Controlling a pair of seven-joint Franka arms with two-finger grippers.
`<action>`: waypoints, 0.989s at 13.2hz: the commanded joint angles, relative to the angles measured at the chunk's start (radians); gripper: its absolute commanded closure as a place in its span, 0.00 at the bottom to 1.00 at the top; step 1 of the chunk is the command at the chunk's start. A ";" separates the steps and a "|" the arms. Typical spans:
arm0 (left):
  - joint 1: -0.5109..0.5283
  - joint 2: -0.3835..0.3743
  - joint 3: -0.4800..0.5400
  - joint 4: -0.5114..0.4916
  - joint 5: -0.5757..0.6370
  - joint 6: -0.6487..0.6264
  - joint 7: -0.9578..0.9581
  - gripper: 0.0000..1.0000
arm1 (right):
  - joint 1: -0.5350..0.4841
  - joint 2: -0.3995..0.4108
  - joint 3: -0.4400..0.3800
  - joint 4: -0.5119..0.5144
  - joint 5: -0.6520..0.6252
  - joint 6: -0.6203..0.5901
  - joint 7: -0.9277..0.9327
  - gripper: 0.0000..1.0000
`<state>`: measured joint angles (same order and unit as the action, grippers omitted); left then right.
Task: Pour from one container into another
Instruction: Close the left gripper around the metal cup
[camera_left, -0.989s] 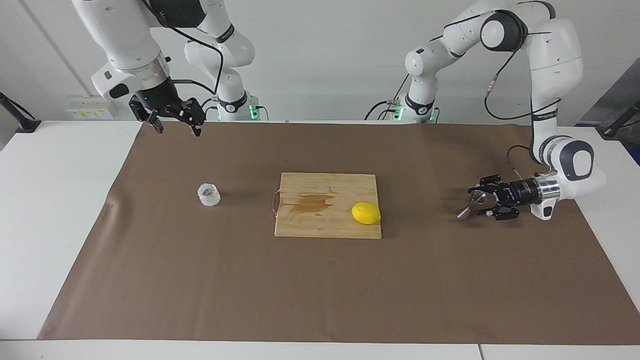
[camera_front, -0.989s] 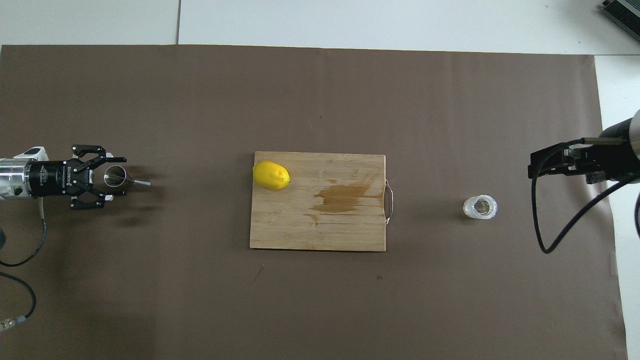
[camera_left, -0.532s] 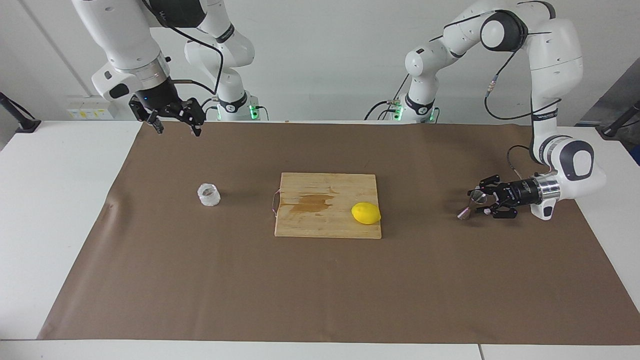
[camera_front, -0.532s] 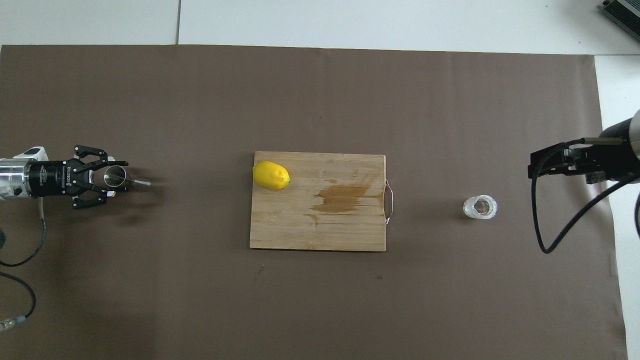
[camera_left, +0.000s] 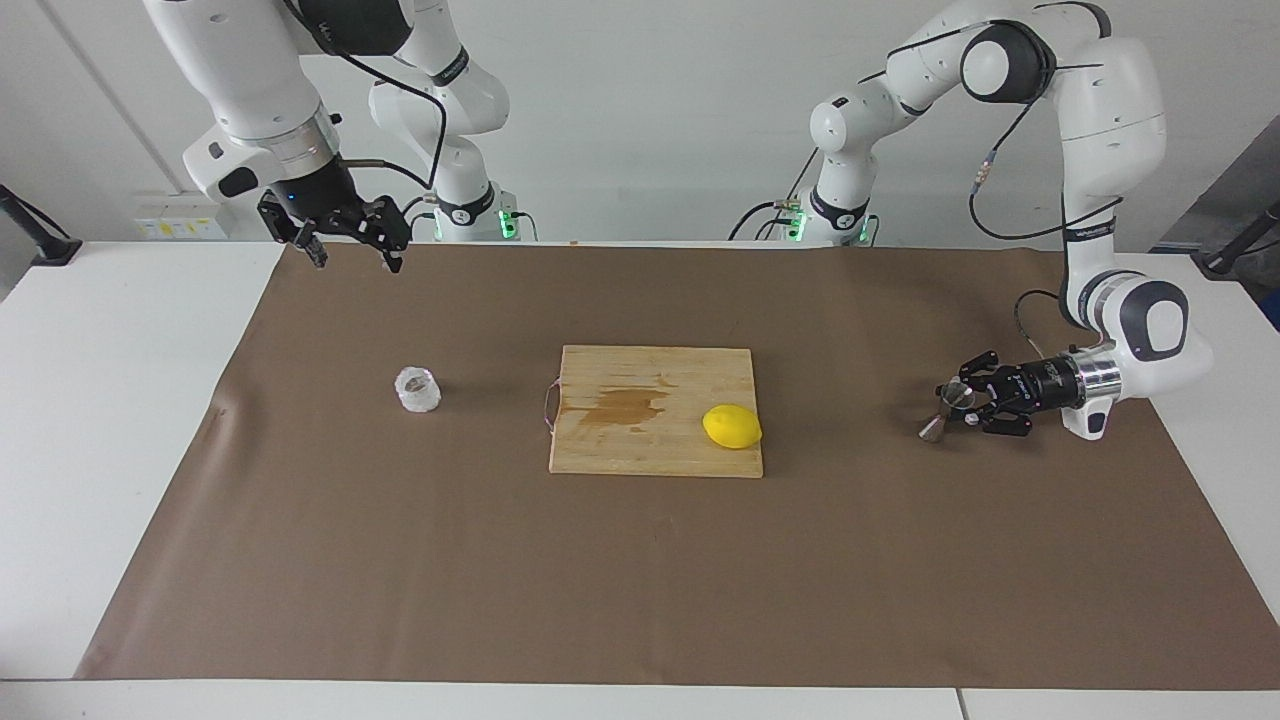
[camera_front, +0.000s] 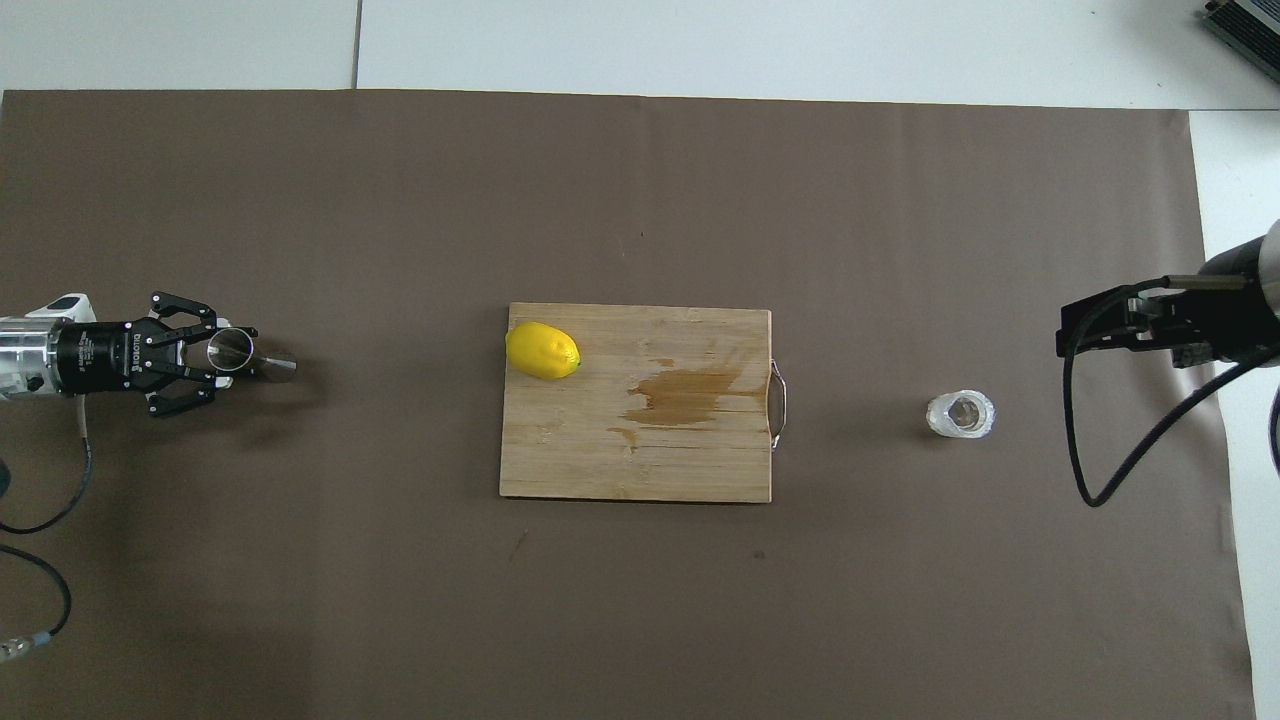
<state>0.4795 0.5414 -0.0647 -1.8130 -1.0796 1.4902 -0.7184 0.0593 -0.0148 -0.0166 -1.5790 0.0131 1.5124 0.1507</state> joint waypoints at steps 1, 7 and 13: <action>0.005 -0.001 0.003 -0.012 -0.019 -0.018 0.014 0.67 | -0.003 -0.007 -0.008 -0.004 0.025 -0.011 -0.022 0.00; 0.004 -0.006 -0.001 -0.014 -0.080 -0.040 0.010 1.00 | -0.003 -0.007 -0.008 -0.004 0.027 -0.011 -0.022 0.00; -0.079 -0.124 -0.011 -0.086 -0.189 -0.016 -0.119 1.00 | -0.003 -0.007 -0.008 -0.004 0.027 -0.009 -0.022 0.00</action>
<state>0.4482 0.5100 -0.0891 -1.8193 -1.2290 1.4558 -0.7904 0.0593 -0.0148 -0.0166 -1.5790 0.0131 1.5124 0.1507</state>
